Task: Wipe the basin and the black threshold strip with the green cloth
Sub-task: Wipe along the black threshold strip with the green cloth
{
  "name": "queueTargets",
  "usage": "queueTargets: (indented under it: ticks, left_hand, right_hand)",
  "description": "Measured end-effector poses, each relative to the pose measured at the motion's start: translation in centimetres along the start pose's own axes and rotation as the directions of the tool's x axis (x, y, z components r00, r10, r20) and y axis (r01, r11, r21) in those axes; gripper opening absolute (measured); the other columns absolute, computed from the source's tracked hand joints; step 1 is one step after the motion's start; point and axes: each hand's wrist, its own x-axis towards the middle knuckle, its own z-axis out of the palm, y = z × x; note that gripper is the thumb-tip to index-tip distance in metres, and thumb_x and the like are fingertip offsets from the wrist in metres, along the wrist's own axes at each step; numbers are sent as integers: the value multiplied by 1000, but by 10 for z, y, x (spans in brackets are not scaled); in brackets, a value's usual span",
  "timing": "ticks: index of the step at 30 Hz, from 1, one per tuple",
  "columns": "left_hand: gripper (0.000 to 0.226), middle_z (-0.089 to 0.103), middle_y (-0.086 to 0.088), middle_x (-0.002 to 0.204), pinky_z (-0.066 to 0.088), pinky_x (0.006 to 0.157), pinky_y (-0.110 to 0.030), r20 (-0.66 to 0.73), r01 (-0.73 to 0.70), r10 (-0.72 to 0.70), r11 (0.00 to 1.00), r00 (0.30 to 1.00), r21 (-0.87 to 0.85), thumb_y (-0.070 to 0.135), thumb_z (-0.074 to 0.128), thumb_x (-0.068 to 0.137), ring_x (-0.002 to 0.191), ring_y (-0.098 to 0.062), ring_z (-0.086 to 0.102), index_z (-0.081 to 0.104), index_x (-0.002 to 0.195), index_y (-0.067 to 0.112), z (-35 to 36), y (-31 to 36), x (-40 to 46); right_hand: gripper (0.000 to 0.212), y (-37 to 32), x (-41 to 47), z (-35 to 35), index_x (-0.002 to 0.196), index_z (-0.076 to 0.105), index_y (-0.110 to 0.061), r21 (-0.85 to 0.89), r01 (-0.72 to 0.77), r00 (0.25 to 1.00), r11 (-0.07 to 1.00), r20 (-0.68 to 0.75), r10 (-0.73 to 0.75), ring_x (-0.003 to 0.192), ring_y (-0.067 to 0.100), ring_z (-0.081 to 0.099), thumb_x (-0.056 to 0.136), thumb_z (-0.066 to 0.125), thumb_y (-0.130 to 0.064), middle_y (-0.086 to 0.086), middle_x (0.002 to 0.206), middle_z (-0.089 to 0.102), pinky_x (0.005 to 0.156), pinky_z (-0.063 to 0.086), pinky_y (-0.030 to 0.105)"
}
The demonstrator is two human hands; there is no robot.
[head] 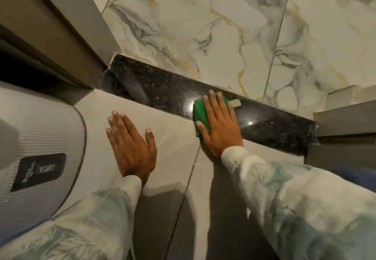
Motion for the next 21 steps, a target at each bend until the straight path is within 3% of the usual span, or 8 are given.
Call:
queueTargets:
  ticks: [3, 6, 9, 11, 14, 16, 18, 21]
  left_hand:
    - [84, 10, -24, 176, 11, 134, -55, -40, -1, 1, 1000, 999, 8, 56, 20, 105, 164, -43, 12, 7, 167, 0, 3, -2, 0]
    - [85, 10, -24, 176, 11, 134, -55, -56, -2, 1, 1000, 998, -6, 56, 20, 104, 164, -43, 12, 5, 167, 2, 10, -3, 2]
    - [84, 10, -24, 177, 10, 133, -55, -70, 2, 0, 1000, 998, 15, 56, 16, 104, 163, -43, 12, 4, 167, 2, 14, -5, 3]
    - [84, 10, -23, 176, 10, 133, -55, -75, -6, 7, 1000, 997, 12, 56, 18, 103, 163, -43, 13, 5, 167, 2, 15, -5, 4]
    - [84, 9, -23, 177, 9, 133, -55, -84, -5, 4, 1000, 996, -8, 55, 20, 104, 163, -43, 12, 5, 167, 2, 14, -5, 3]
    - [84, 9, -24, 177, 8, 133, -55, -88, -15, 13, 1000, 996, -13, 54, 21, 104, 164, -43, 12, 5, 167, 1, 13, -5, 2]
    - [84, 10, -25, 176, 9, 133, -55, -86, -17, 15, 1000, 996, -17, 53, 23, 104, 163, -44, 12, 7, 166, 0, 13, -6, 2]
    - [83, 10, -26, 176, 8, 133, -55, -92, -18, 15, 999, 996, -29, 51, 25, 104, 163, -43, 12, 6, 166, -1, 13, -5, 2]
  right_hand:
    - [71, 50, -44, 3, 163, 10, -14, 31, -391, 916, 920, -91, 392, 160, 29, 2, 103, 27, -48, 7, 172, 7, 129, 6, 51]
    - [72, 63, -20, 3, 161, 17, -9, 172, -765, 604, 621, -143, 784, 159, 32, 9, 102, 36, -43, 11, 171, 15, 127, 7, 56]
    - [75, 42, 41, -4, 162, 15, -9, 352, -877, 311, 326, -102, 945, 159, 32, 8, 99, 42, -42, 10, 171, 14, 126, 5, 59]
    - [76, 23, 58, 1, 162, 12, -8, 319, -854, 397, 410, -109, 911, 159, 33, 7, 100, 39, -44, 11, 172, 11, 126, 3, 59]
    - [72, 25, 30, 9, 162, 11, -13, 128, -592, 775, 796, -180, 605, 159, 29, 7, 102, 28, -48, 7, 172, 10, 126, 0, 50]
    - [68, 55, -8, 11, 162, 13, -16, 80, -480, 853, 874, -190, 486, 159, 26, 12, 103, 27, -47, 5, 171, 16, 127, 6, 46]
    - [65, 86, -39, 14, 161, 17, -16, 147, -606, 742, 782, -251, 622, 158, 27, 16, 104, 30, -43, 7, 170, 21, 126, 9, 46]
    - [65, 105, -35, 19, 160, 22, -10, 335, -807, 406, 486, -282, 869, 158, 30, 17, 103, 29, -41, 11, 168, 25, 127, 10, 54]
